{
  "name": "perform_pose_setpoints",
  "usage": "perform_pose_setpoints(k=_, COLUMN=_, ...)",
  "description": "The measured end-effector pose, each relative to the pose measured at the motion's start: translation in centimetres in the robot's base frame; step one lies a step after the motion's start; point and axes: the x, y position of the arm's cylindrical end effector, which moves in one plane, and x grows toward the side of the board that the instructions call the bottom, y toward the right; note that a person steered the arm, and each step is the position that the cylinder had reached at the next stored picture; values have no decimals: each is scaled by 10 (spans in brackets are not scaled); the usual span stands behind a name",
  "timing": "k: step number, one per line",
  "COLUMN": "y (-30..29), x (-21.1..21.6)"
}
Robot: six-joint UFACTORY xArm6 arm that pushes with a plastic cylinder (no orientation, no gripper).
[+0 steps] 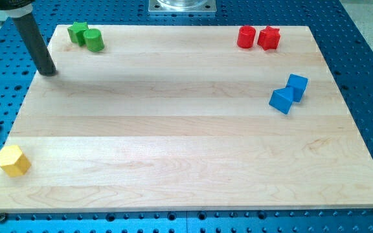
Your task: Move the hexagon bottom left corner
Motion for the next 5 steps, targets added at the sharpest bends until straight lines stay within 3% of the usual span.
perform_pose_setpoints(k=5, y=8, x=-1)
